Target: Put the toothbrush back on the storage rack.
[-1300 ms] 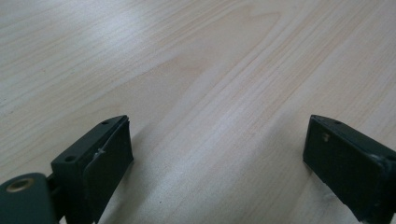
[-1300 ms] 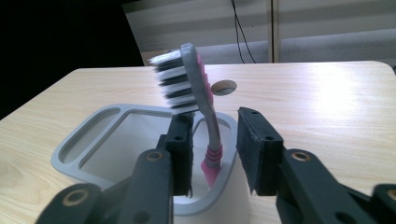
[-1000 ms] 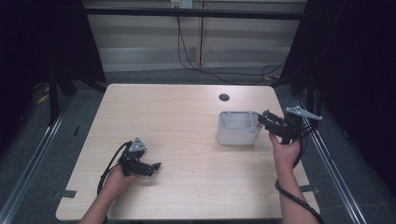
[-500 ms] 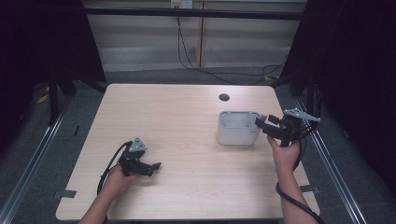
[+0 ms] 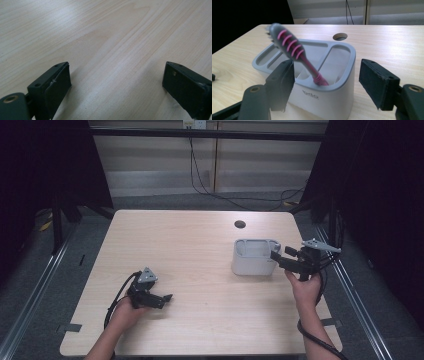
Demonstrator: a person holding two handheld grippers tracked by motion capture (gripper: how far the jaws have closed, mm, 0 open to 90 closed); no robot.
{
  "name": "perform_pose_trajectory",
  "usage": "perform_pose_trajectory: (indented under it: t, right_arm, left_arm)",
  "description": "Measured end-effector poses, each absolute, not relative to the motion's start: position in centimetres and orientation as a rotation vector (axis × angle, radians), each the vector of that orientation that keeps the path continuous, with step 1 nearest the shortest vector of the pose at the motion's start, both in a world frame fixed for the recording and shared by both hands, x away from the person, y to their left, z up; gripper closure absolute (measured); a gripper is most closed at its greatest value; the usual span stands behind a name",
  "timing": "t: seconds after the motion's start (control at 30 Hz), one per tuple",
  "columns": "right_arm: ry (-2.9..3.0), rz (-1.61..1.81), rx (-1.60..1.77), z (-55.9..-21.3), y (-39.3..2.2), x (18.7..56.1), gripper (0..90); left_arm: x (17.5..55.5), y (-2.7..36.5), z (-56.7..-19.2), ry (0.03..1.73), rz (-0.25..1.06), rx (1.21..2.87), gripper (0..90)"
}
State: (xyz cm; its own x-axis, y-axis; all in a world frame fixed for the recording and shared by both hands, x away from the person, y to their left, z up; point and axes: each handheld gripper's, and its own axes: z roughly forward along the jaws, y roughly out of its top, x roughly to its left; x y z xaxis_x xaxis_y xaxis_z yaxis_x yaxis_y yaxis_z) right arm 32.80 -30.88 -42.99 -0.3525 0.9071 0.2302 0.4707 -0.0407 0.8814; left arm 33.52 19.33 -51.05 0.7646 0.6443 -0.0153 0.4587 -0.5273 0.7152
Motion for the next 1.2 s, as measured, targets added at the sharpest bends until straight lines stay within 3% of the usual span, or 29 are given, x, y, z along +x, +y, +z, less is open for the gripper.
perform_pose_trajectory:
  t: [1.2]
  right_arm:
    - [1.965,1.32,1.384,-45.3,-30.8,29.7,25.8]
  left_arm:
    - [33.5,19.3,-51.0,0.822,0.329,2.222,7.6]
